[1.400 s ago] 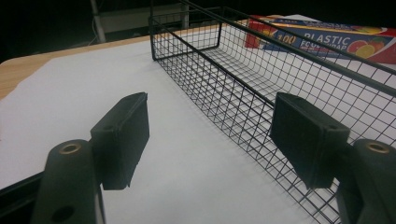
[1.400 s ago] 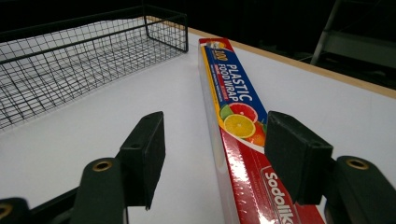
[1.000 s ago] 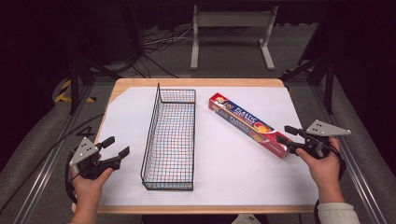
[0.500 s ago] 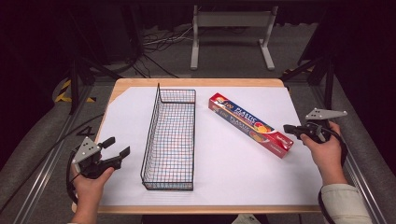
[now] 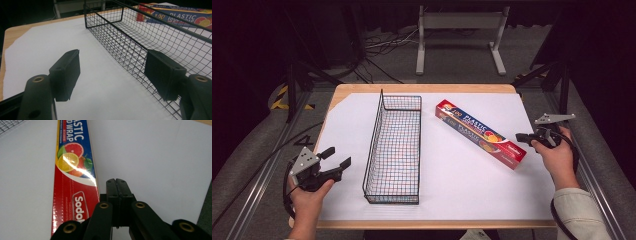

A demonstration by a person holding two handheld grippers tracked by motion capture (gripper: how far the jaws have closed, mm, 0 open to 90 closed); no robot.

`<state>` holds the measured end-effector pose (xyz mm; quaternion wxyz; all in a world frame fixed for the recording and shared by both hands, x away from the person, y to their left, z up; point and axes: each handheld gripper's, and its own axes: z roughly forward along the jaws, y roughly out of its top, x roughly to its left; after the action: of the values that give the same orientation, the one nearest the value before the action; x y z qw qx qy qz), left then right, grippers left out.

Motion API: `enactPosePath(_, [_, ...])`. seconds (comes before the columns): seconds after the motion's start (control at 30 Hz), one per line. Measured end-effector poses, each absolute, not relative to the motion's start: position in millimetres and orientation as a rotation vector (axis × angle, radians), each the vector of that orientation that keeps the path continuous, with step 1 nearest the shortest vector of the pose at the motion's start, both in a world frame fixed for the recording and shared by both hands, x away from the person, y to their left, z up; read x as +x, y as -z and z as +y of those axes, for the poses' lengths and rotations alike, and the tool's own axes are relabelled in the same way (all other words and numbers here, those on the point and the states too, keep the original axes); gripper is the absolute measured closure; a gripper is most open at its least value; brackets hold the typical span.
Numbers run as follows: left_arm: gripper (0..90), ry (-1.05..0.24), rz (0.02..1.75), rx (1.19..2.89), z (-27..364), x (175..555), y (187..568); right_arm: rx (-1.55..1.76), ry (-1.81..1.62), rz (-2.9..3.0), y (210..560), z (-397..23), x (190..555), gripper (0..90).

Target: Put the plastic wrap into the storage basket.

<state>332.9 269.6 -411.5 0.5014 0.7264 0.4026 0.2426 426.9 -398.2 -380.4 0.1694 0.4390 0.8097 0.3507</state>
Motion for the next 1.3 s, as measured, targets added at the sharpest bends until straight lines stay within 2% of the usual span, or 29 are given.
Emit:
enactPosePath(0.47, [28.4, -0.579, 0.983, 1.748, 271, 333, 412, 1.323, -0.959, 2.397, 405, -411, 428, 90.0])
enactPosePath(0.7, [28.2, -0.576, 0.986, 1.744, 272, 333, 412, 1.320, -0.940, 2.450, 407, -408, 416, 90.0])
enactPosePath(1.3, [28.2, -0.575, 0.985, 1.739, 270, 334, 411, 1.088, -0.979, 2.641, 407, -356, 373, 90.0])
